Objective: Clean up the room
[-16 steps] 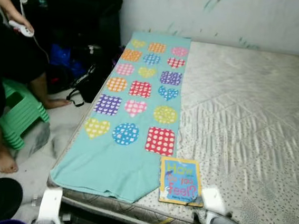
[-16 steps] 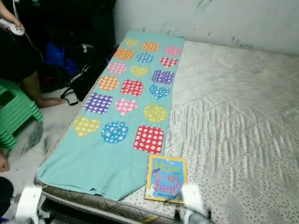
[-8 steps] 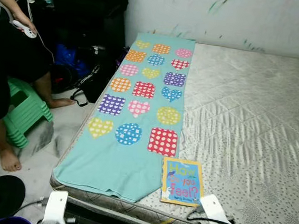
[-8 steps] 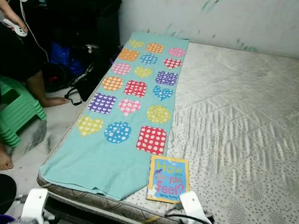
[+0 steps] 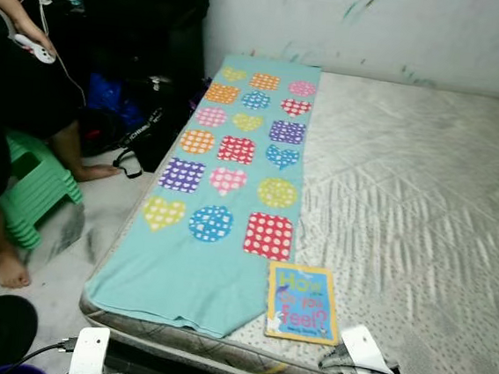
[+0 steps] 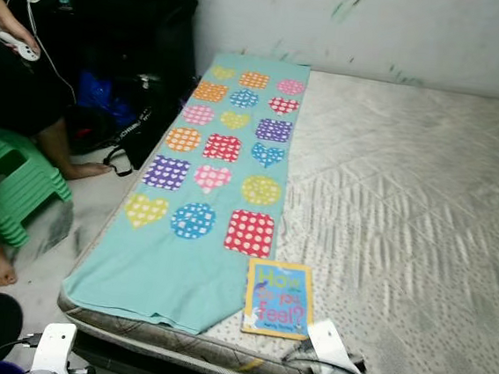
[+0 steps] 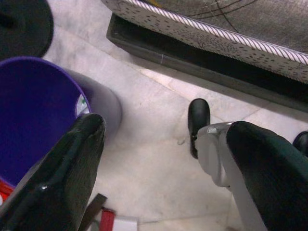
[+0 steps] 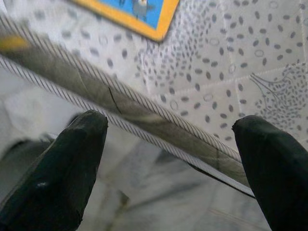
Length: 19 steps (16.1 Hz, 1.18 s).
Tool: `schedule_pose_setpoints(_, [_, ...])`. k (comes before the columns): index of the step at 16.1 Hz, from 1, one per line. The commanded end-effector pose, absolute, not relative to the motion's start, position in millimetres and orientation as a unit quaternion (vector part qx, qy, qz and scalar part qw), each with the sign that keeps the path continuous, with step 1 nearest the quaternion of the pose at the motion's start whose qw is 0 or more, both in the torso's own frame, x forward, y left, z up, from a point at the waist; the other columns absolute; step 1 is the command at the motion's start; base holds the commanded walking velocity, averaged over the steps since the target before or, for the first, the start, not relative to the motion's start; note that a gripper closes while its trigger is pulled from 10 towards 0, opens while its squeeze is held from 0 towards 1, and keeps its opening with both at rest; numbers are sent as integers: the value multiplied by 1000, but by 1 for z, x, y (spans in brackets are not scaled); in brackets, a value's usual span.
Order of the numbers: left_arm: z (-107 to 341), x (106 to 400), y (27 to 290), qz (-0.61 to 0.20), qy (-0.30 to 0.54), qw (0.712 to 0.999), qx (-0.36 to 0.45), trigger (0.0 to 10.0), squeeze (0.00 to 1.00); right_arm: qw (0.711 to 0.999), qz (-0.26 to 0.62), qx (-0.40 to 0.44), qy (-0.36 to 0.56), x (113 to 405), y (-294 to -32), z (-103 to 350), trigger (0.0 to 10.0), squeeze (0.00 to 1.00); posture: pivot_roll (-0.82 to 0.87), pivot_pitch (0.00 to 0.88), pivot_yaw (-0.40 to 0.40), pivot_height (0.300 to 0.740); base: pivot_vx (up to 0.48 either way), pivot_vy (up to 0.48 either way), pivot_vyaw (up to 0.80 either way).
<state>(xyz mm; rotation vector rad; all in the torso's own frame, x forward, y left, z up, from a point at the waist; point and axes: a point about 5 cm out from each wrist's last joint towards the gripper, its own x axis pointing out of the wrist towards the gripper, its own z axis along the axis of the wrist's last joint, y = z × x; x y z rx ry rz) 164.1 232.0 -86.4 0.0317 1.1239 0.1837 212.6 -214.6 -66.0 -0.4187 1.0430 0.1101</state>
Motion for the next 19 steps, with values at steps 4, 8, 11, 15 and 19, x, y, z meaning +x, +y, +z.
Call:
schedule_pose_setpoints(4, [-83, 172, 232, 86, 520, 850, 19, 10000, 0, 848, 51, -197, 489, 217, -214, -64, 10000, 0, -64, 0, 35, 740, 0, 0, -800])
schedule_pose_setpoints(8, [-80, 177, 232, 89, 497, 863, 5, 10000, 0, 848, 37, -189, 493, 212, -216, -66, 10000, 0, -67, 0, 44, 740, 0, 0, -800])
schedule_pose_setpoints(11, [-79, 179, 233, 88, 496, 864, 12, 10000, 0, 849, 34, -187, 493, 210, -217, -67, 10000, 0, -71, 0, 53, 740, 0, 0, -800])
schedule_pose_setpoints(15, [-79, 182, 227, 77, 495, 865, 11, 10000, 0, 849, 32, -182, 495, 207, -215, -69, 10000, 0, -81, 0, 64, 740, 0, 0, -800])
schedule_pose_setpoints(19, [-79, 186, 219, 57, 490, 870, 0, 10000, 0, 848, 39, -184, 495, 205, -212, -71, 10000, 0, -90, 0, 70, 740, 0, 0, -725])
